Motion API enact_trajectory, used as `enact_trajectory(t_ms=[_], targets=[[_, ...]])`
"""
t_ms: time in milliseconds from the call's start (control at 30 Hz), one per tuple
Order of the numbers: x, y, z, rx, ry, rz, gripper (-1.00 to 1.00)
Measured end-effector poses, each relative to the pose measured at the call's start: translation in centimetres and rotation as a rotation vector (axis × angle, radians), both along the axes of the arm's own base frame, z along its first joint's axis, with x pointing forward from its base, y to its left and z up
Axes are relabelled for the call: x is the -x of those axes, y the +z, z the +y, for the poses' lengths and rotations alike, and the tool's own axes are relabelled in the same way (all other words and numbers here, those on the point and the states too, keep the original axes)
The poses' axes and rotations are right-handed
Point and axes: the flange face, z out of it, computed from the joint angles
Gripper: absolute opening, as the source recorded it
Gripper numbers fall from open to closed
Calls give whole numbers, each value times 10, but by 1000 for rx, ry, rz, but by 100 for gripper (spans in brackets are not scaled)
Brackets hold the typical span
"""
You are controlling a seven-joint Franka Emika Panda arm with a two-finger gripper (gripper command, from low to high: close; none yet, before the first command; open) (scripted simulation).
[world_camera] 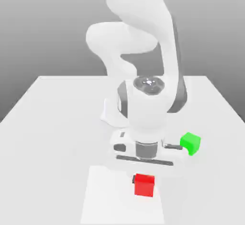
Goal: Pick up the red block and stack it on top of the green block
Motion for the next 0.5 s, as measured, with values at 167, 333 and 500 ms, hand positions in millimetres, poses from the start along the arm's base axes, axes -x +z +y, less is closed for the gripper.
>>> enact_trajectory(t_ms=[167, 333, 500], targets=[[7, 45, 15, -3, 12, 2, -100], [47, 62, 77, -14, -2, 7, -100], [97, 73, 123, -16, -40, 10, -100]])
